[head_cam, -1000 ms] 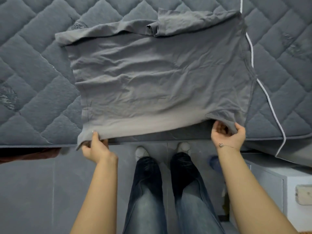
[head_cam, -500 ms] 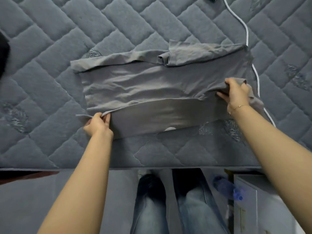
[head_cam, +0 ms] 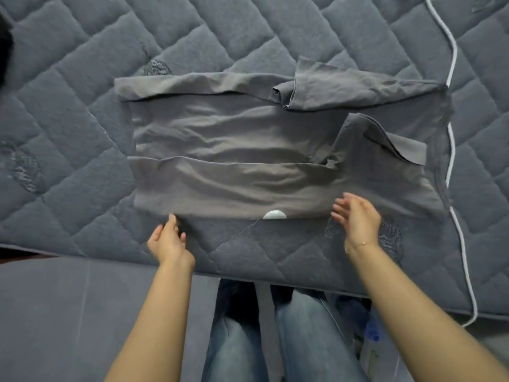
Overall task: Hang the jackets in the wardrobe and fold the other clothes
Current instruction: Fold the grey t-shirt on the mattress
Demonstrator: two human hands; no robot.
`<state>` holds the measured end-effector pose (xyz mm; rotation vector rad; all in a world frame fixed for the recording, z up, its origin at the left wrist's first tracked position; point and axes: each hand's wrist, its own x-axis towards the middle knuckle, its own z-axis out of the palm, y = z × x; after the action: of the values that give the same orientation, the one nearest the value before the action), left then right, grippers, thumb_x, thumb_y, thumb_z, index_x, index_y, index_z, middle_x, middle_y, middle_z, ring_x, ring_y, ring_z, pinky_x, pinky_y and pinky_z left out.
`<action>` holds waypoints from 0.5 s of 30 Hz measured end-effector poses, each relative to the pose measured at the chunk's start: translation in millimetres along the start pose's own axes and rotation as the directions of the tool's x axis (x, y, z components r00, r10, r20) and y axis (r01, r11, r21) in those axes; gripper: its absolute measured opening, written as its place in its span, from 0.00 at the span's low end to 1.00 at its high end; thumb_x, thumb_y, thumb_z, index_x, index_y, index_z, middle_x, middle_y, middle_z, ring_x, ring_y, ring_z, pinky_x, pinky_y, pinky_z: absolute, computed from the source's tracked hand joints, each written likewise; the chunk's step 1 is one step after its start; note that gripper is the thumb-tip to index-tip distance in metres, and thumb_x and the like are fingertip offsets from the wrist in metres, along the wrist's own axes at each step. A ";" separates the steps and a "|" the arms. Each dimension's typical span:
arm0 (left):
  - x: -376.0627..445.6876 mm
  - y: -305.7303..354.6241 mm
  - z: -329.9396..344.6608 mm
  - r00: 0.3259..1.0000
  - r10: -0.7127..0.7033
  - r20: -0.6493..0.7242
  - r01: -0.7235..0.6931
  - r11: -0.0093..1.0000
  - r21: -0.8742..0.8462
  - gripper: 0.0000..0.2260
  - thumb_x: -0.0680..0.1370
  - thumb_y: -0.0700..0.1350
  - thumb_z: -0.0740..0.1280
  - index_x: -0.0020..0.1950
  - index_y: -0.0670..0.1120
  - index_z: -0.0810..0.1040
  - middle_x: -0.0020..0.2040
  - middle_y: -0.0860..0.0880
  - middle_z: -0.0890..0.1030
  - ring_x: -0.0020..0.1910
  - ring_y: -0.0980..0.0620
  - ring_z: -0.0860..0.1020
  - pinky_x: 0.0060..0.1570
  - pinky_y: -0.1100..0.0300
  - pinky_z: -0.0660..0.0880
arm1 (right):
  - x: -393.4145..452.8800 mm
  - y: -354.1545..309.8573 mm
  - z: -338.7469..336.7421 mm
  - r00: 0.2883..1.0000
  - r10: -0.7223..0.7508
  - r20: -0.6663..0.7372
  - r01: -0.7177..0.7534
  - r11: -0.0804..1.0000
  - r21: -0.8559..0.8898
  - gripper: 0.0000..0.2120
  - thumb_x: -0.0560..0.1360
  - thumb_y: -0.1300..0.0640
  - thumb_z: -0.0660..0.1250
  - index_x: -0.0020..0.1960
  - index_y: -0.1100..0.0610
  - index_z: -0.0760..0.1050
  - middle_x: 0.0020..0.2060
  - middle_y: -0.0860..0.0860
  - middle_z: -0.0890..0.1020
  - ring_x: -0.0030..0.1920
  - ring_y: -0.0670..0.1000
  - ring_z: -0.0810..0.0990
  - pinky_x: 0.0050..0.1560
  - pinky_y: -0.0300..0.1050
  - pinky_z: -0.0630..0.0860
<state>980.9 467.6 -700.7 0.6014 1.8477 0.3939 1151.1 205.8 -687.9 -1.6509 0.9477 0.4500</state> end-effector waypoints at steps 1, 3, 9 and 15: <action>-5.0 -6.3 -3.4 0.998 -0.056 -0.003 0.056 0.998 -0.022 0.23 0.78 0.45 0.71 0.70 0.42 0.69 0.58 0.47 0.77 0.56 0.54 0.77 0.58 0.60 0.74 | -8.9 15.5 -3.9 0.992 0.124 0.032 -0.124 0.992 0.010 0.04 0.79 0.62 0.63 0.48 0.60 0.76 0.42 0.56 0.80 0.45 0.55 0.80 0.41 0.39 0.80; -9.2 -8.0 -1.6 0.996 -0.081 0.029 0.084 0.992 -0.096 0.30 0.77 0.46 0.71 0.75 0.41 0.63 0.65 0.46 0.75 0.62 0.51 0.76 0.66 0.55 0.72 | -19.3 37.8 -5.3 0.943 0.308 0.123 -0.313 0.949 0.025 0.08 0.79 0.59 0.65 0.56 0.61 0.75 0.49 0.58 0.79 0.53 0.56 0.79 0.55 0.46 0.78; 15.5 13.4 21.0 0.994 0.109 0.004 -0.107 0.981 -0.161 0.29 0.75 0.50 0.73 0.70 0.48 0.62 0.59 0.50 0.75 0.50 0.53 0.80 0.42 0.60 0.80 | -8.8 43.8 11.0 0.921 0.309 0.239 -0.370 0.885 0.284 0.12 0.78 0.52 0.67 0.59 0.56 0.73 0.51 0.54 0.80 0.52 0.51 0.80 0.58 0.46 0.74; 42.4 10.5 -16.3 0.985 0.162 0.067 -0.151 0.978 -0.142 0.11 0.80 0.36 0.65 0.61 0.46 0.69 0.61 0.46 0.76 0.57 0.51 0.77 0.51 0.57 0.79 | -0.3 52.3 15.0 0.925 0.313 0.216 -0.375 0.841 0.390 0.08 0.79 0.50 0.65 0.55 0.53 0.75 0.48 0.48 0.81 0.55 0.48 0.78 0.61 0.43 0.73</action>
<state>956.4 501.0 -722.1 0.6611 1.6889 0.5890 1113.1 217.2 -725.1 -1.0376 1.1476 0.5524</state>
